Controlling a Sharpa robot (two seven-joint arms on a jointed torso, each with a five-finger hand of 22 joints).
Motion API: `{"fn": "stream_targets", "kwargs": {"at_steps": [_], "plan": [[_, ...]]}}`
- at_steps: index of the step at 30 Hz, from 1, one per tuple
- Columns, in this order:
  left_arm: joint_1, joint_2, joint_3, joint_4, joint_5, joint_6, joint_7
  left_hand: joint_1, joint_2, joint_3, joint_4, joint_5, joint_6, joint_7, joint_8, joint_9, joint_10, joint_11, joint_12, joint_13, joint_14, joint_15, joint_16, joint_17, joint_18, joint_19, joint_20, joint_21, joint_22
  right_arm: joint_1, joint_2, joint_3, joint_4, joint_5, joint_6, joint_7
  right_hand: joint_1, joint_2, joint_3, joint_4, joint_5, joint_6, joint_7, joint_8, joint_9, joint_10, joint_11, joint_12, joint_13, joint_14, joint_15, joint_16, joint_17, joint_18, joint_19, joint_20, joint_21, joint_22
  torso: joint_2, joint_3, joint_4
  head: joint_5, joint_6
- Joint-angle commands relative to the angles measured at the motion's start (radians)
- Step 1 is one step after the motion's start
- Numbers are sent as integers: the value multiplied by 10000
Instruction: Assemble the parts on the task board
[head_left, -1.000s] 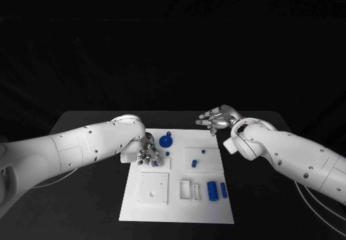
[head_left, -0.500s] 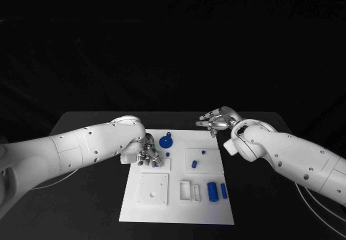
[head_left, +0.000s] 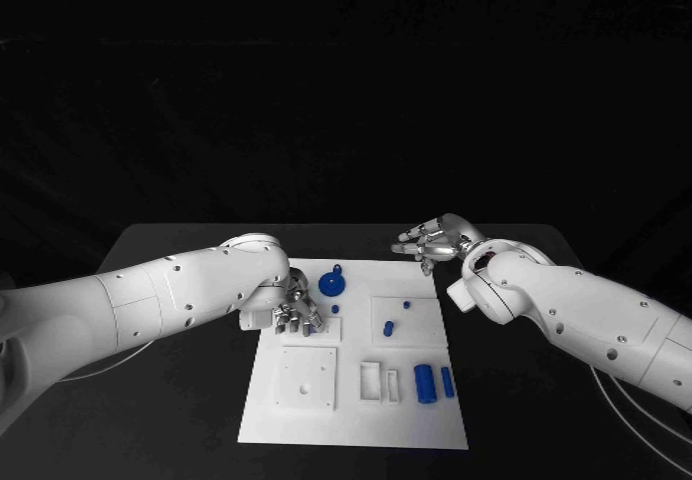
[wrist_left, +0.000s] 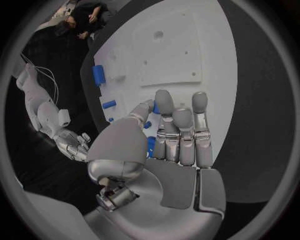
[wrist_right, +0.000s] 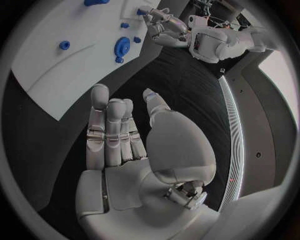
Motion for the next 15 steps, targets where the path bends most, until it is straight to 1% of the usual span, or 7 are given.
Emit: {"fn": "stream_targets", "kwargs": {"at_steps": [1,5,7,10,11,15], "plan": [[-45,-17,-17,38,-98,-312,108,-160,51,1277,-876,93,143,-230,-23,37,45,-136,-31,16,-78,-10,21,-16,-109,-78,16,24,216,-10,-6,5,13,-78,150,37,-77,39,24,33,33,-50,48,-27,-7,-82,19,45,-15,-46,4,27,-13,91,158,13,-54,135,-2,-1,2,8,2],[-43,-87,-14,109,-93,-314,122,-293,55,1405,-990,345,146,-238,6,164,50,-141,-27,12,-76,-16,38,-24,-106,-88,10,51,218,-12,-13,5,13,-78,160,36,-77,39,24,33,33,-50,48,-27,-7,-82,19,45,-15,-46,4,27,-13,91,158,13,-54,135,-2,-2,3,11,1],[-40,-129,-12,152,-88,-313,127,-367,26,1487,-1059,680,168,-244,23,219,50,-145,-30,8,-84,-20,42,-24,-102,-96,3,74,222,-13,-18,5,13,-78,165,36,-77,39,24,33,33,-50,48,-27,-7,-82,19,45,-15,-46,4,27,-13,91,158,13,-54,135,-3,-2,3,12,4],[-34,-200,-4,226,-75,-342,131,-436,27,1548,-1113,714,165,-247,22,268,52,-148,-31,6,-85,-23,48,-25,-101,-112,0,92,220,-14,-24,5,13,-78,171,35,-77,39,24,33,33,-50,48,-27,-7,-82,19,45,-15,-46,4,27,-13,91,158,13,-54,135,-3,0,4,14,6],[-31,-225,5,253,-66,-353,134,-552,70,1616,-1202,723,170,-247,6,373,52,-148,-27,4,-86,-21,55,-34,-100,-132,1,140,215,-15,-25,5,13,-78,173,34,-77,39,24,33,33,-50,48,-27,-7,-82,19,45,-15,-46,4,27,-13,91,158,13,-54,135,-3,1,4,15,7],[-6,-311,39,340,-36,-406,147,-551,82,1625,-1231,758,178,-255,20,430,60,-154,-28,0,-84,-25,56,-36,-96,-136,-3,150,216,-17,-29,5,12,-78,185,30,-77,39,24,33,33,-50,48,-27,-7,-82,19,45,-15,-46,4,27,-13,91,158,13,-54,135,-2,-2,-2,19,19]]}}
